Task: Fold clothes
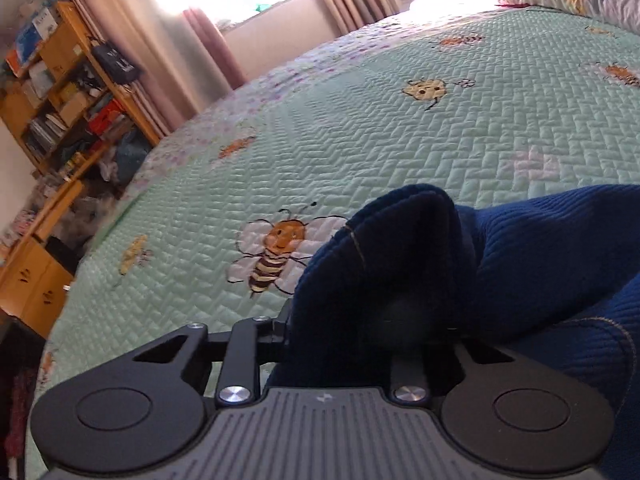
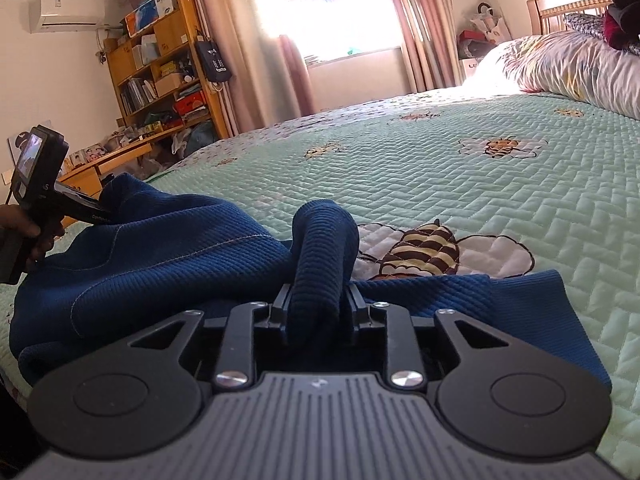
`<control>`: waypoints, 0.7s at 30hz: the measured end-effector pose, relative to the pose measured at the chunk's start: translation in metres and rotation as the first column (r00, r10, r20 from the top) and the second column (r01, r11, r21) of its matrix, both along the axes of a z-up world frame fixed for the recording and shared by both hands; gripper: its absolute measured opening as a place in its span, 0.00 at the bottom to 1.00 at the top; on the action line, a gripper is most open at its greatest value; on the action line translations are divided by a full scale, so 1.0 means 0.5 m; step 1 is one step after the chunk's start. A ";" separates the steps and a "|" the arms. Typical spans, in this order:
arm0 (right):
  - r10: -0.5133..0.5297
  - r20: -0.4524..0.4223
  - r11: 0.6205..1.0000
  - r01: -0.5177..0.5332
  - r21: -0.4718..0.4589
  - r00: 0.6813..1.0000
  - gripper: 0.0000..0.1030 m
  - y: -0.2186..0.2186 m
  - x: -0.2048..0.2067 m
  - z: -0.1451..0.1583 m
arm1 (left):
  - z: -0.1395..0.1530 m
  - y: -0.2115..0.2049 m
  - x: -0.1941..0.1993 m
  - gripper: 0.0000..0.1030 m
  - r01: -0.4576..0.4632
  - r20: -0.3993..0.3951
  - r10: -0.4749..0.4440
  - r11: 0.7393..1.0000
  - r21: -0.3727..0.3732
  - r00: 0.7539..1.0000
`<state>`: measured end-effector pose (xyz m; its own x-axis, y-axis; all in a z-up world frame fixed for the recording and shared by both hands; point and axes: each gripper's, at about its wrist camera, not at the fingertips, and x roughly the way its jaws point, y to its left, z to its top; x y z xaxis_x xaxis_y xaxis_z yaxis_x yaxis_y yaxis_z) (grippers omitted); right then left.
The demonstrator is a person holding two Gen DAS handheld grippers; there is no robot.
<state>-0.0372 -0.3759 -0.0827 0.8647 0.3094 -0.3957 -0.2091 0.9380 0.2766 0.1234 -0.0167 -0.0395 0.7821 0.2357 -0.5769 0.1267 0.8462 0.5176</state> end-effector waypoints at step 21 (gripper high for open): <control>0.010 0.079 0.995 -0.017 0.098 0.997 0.48 0.035 0.014 0.064 | 0.513 -0.110 -0.283 0.10 -0.030 0.843 0.037 0.999 -0.025 0.537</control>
